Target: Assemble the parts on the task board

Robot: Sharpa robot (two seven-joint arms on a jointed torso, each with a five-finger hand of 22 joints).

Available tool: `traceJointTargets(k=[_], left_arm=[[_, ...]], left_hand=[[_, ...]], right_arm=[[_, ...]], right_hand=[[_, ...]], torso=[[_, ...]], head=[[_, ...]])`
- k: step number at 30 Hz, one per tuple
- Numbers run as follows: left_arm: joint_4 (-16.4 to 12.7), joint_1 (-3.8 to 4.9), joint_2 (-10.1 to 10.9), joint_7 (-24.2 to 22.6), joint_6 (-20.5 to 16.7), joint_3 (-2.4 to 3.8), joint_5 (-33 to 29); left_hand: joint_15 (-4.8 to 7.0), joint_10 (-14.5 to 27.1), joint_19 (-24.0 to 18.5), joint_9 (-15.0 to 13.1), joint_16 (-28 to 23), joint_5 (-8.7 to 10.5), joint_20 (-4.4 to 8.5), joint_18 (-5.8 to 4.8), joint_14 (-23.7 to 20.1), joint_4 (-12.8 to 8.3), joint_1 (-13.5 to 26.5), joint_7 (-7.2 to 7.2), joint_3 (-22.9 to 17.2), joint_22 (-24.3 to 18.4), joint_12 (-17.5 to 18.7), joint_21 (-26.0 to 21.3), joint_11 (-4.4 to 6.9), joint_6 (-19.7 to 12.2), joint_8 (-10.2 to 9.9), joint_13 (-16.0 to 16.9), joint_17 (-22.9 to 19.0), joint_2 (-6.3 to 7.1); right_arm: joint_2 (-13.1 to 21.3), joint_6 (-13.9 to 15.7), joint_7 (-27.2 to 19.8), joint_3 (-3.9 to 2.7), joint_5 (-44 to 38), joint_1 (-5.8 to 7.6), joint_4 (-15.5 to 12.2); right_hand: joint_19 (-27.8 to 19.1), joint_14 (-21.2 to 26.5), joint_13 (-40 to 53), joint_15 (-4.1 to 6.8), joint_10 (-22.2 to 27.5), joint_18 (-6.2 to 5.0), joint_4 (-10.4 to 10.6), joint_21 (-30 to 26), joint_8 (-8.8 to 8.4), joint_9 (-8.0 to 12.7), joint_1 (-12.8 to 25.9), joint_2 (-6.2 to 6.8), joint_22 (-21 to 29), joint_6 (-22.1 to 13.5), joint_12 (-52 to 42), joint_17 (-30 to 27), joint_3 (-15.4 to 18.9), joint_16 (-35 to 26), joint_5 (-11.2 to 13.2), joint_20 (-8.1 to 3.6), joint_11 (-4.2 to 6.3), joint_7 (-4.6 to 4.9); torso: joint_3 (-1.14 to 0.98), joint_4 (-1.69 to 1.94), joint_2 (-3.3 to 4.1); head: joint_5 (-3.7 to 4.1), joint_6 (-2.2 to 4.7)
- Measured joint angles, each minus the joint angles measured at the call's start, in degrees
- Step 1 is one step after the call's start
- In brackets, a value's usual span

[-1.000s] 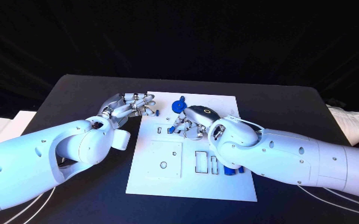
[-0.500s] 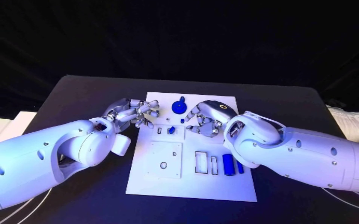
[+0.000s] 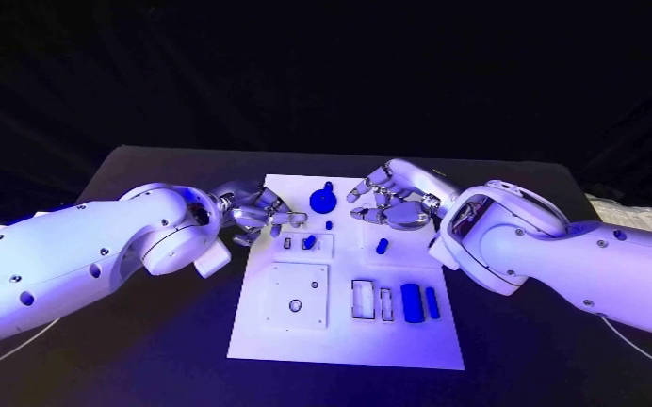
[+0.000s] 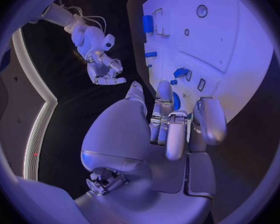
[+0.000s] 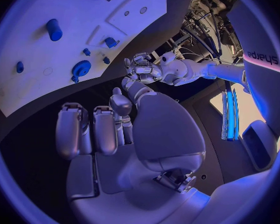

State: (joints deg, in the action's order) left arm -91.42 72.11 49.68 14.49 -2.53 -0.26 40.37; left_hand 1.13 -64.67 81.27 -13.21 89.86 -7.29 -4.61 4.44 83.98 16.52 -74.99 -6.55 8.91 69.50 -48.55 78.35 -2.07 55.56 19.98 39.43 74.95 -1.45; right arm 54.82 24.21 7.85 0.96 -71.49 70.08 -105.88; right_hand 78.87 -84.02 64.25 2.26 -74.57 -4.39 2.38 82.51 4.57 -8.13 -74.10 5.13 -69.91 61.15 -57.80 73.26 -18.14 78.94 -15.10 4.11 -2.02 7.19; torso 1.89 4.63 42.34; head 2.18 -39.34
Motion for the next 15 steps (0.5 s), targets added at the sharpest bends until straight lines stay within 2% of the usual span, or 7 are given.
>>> traceJointTargets(k=[3,5,6,11,15], left_arm=[[0.5,1.36,-1.2,3.5,2.6,0.02,4.9],[1.2,2.01,-2.3,5.5,3.9,0.02,7.5],[1.9,2.4,-3.1,6.7,4.6,0.02,9.1],[4.9,3.12,-6.3,10.9,7.2,0.02,13.8],[7.2,3.37,-8.7,13.9,9.1,-0.02,16.1]], left_hand=[[0.41,-2.3,1.5,-0.7,0.0,0.23,0.18,-0.02,0.0,0.1,0.7,0.01,1.3,3.6,-5.1,2.2,0.12,0.0,1.3,5.4,0.0,-0.68],[0.42,-3.3,2.0,-1.1,0.0,0.38,0.4,-0.91,0.0,0.2,1.7,0.2,2.0,5.0,-7.3,3.0,0.25,-0.2,2.0,7.8,0.0,-0.85],[0.41,-3.4,2.1,-1.4,0.0,0.49,0.31,-0.9,0.0,0.1,1.9,0.2,2.2,5.3,-8.1,3.3,0.44,-0.2,2.4,8.8,0.0,-0.95],[0.82,-4.3,2.4,-2.4,0.0,1.24,0.61,-0.9,0.0,0.2,3.3,0.41,3.4,5.5,-11.0,3.8,0.54,-0.4,3.7,11.9,0.0,-1.05],[0.82,-4.4,2.4,-3.2,0.0,3.27,0.61,-0.9,0.0,0.2,4.3,0.72,4.2,5.5,-12.0,4.0,0.56,-0.7,4.6,13.1,0.0,-0.62]], right_arm=[[0.8,0.0,-0.9,0.0,2.6,0.29,-0.9],[1.2,0.1,-1.5,0.01,4.1,0.42,-1.1],[1.4,0.2,-1.9,0.01,5.2,0.49,-1.1],[1.7,1.2,-3.5,0.03,10.3,0.91,0.1],[1.7,1.8,-4.3,0.02,13.5,1.26,1.8]], right_hand=[[0.0,0.0,0.0,0.0,0.0,0.0,0.0,0.0,0.0,0.0,-0.1,-0.06,0.0,0.0,0.0,0.0,0.0,0.0,0.0,0.0,0.0,0.0],[0.0,0.0,0.0,0.0,0.0,0.0,0.2,-0.2,0.0,0.0,-0.1,-0.06,0.1,0.0,0.0,0.0,-0.2,-0.1,-0.3,0.0,0.0,0.0],[-0.1,0.0,0.0,0.0,0.0,0.0,0.2,-0.2,0.0,0.0,-0.1,-0.06,0.3,0.0,0.1,-0.2,-0.2,-0.3,-0.3,0.14,0.0,0.0],[-0.7,0.0,-0.4,0.0,0.2,0.0,0.2,-0.8,-0.22,0.0,-0.1,-0.06,1.2,-0.3,0.7,-1.0,-0.2,-0.9,-0.3,0.29,-0.2,0.25],[-0.9,0.0,-0.5,0.0,0.2,0.0,0.2,-0.8,-0.22,0.0,-0.1,-0.06,1.5,-0.3,0.7,-1.1,-0.2,-0.9,-0.3,0.11,-0.2,0.25]], torso=[[-0.14,-0.05,-0.24],[-0.25,-0.07,-0.42],[-0.3,-0.07,-0.51],[-0.47,-0.08,-0.91],[-0.51,-0.08,-1.19]], head=[[-0.24,-0.08],[-0.4,-0.14],[-0.46,-0.19],[-0.6,-0.54],[-0.68,-0.68]])
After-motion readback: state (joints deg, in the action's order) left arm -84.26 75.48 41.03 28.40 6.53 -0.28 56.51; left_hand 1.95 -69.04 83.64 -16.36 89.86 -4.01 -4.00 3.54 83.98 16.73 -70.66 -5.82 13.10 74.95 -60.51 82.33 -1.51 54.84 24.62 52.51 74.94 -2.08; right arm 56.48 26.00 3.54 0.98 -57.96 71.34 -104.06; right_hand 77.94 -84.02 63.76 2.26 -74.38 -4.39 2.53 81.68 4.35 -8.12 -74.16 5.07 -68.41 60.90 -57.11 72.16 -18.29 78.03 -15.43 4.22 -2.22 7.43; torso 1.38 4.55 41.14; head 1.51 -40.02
